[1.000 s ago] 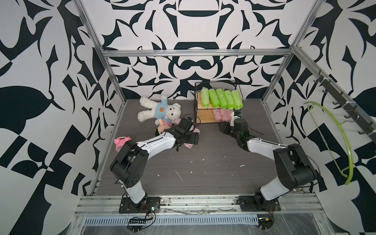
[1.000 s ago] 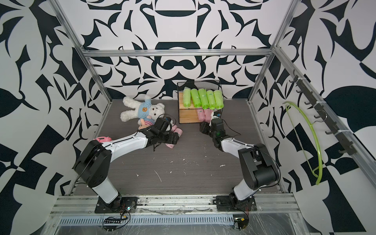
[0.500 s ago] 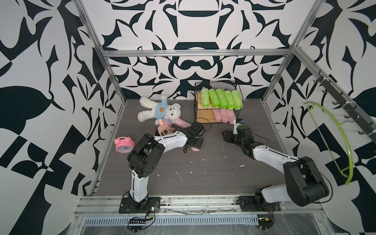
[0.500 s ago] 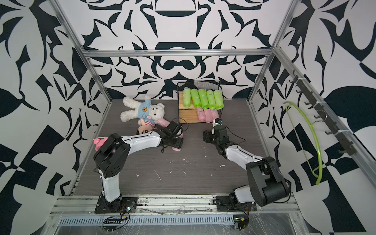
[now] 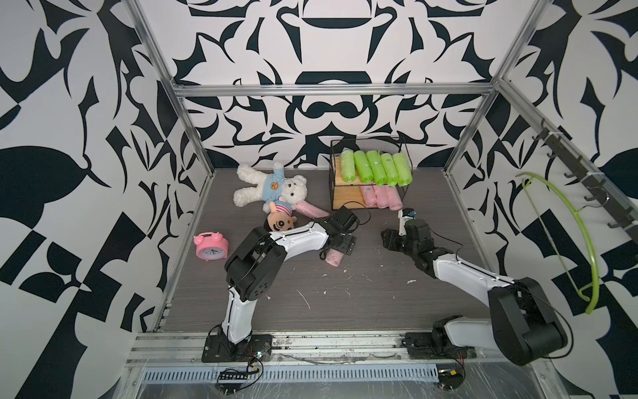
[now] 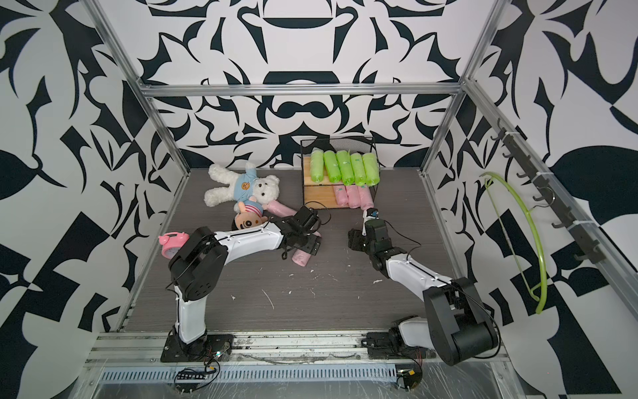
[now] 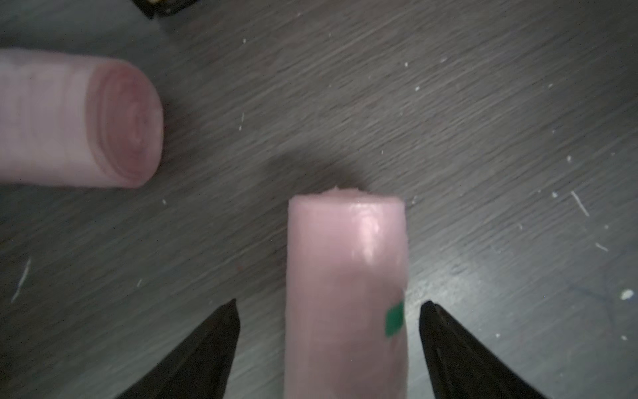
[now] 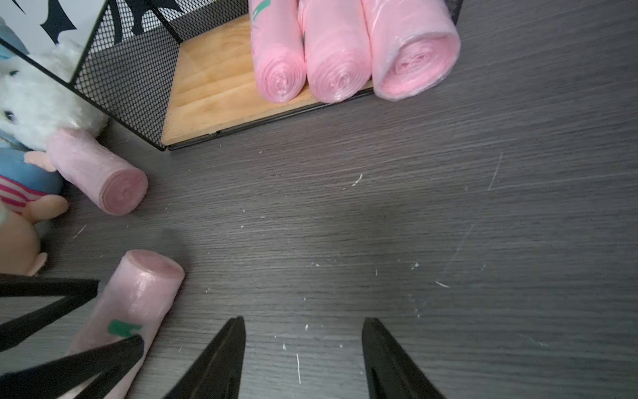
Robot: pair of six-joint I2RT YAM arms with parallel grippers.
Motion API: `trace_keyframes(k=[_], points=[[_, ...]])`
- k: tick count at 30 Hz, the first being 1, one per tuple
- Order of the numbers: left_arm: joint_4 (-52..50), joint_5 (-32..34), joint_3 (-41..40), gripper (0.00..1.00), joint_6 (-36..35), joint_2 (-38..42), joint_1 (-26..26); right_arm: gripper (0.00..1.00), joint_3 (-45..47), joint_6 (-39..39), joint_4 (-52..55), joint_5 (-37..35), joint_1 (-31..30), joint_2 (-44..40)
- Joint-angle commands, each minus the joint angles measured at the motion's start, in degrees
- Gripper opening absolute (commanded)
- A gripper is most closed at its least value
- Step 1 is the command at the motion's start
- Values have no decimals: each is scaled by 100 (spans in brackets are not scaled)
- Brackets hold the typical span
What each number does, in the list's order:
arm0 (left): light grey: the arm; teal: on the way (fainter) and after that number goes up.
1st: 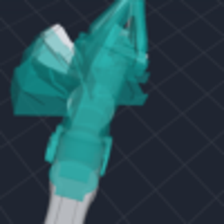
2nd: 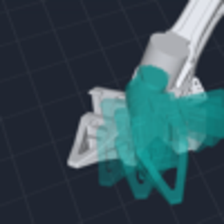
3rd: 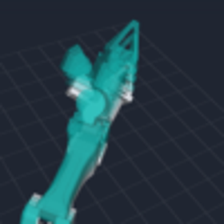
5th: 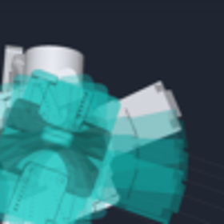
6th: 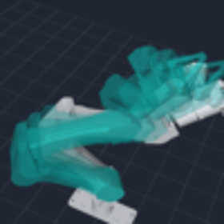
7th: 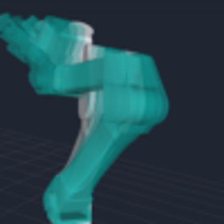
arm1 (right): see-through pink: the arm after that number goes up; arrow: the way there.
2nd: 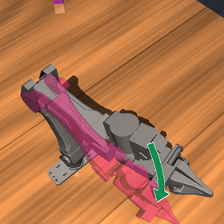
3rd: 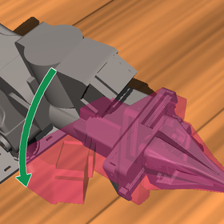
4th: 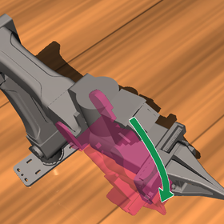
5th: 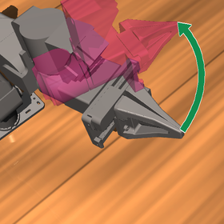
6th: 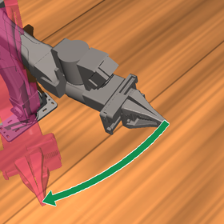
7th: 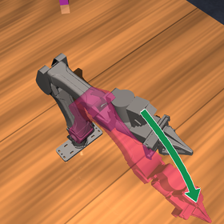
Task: Sort the rolls of trash bags by color and place them on the shelf
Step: Pick up the roll of trash bags from the center of the board.
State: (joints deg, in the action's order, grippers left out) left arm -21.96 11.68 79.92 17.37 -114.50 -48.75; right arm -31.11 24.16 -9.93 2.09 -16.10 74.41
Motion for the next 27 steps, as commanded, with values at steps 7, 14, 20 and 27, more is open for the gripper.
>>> trace_keyframes(k=[7,14,20,27], points=[[-406,190,826,76,-452,-744,41,60,81,-217,341,-156,27,-562],[-213,140,778,51,-298,-542,44,60,254,-280,926,-107,19,-1280],[327,-141,409,38,128,171,50,62,352,-227,1165,393,5,-2003],[1129,-341,-328,28,861,1298,67,69,108,130,1051,765,-560,-2430]])
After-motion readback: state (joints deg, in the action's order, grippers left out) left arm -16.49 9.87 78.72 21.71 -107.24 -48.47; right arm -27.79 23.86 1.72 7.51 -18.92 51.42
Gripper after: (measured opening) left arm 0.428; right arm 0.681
